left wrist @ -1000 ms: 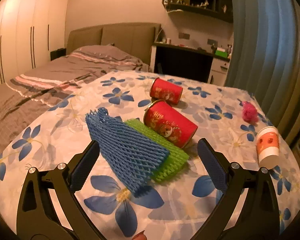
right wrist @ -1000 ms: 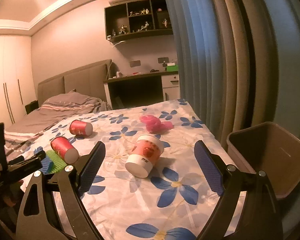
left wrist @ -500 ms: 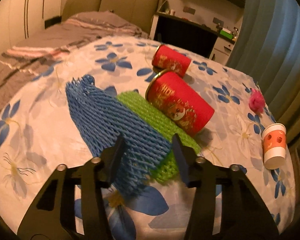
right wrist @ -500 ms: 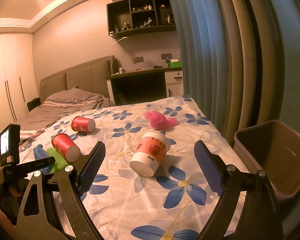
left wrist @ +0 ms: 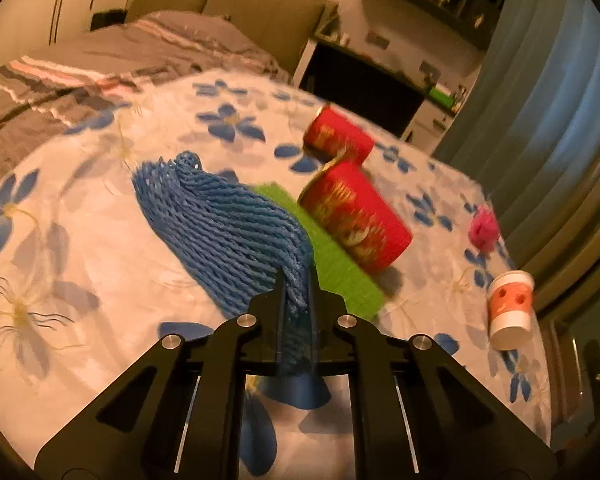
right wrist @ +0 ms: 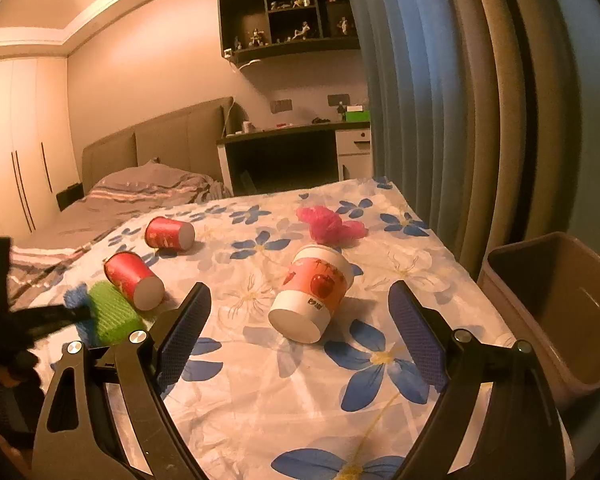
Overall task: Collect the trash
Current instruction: 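Grasp the white apple-print paper cup with the right tool while left holds the net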
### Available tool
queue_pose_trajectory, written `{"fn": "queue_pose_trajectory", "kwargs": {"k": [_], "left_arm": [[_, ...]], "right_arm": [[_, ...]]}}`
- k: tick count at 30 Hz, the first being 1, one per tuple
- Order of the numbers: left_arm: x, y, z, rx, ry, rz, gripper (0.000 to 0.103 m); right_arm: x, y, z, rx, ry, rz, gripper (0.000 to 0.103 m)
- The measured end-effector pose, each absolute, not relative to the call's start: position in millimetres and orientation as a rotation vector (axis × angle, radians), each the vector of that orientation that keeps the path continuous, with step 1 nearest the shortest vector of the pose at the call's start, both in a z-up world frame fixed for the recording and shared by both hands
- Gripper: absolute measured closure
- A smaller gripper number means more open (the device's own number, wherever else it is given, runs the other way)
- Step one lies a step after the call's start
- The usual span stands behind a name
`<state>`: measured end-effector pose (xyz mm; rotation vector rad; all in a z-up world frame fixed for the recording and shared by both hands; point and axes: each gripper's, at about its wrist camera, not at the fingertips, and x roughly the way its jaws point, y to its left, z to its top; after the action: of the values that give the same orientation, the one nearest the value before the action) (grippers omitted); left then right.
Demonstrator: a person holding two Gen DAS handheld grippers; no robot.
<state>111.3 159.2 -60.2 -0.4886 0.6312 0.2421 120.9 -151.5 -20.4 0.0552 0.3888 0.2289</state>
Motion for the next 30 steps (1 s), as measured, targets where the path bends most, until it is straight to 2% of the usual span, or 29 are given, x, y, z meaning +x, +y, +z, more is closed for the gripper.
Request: {"fn": "queue_pose_trajectory", "kwargs": {"k": [10, 20, 30], "left_arm": [[70, 140, -9, -0.382, 0.445, 0.241, 0.095], [68, 125, -2, -0.331, 0.417, 0.214, 0.095], [70, 122, -4, -0.319, 0.418, 0.203, 0.095]], "right_arm": [[158, -138, -36, 0.02, 0.458, 0.188, 0.016], [193, -124, -48, -0.017, 0.514, 0.152, 0.016], [220, -128, -56, 0.026, 0.59, 0.149, 0.025]]}}
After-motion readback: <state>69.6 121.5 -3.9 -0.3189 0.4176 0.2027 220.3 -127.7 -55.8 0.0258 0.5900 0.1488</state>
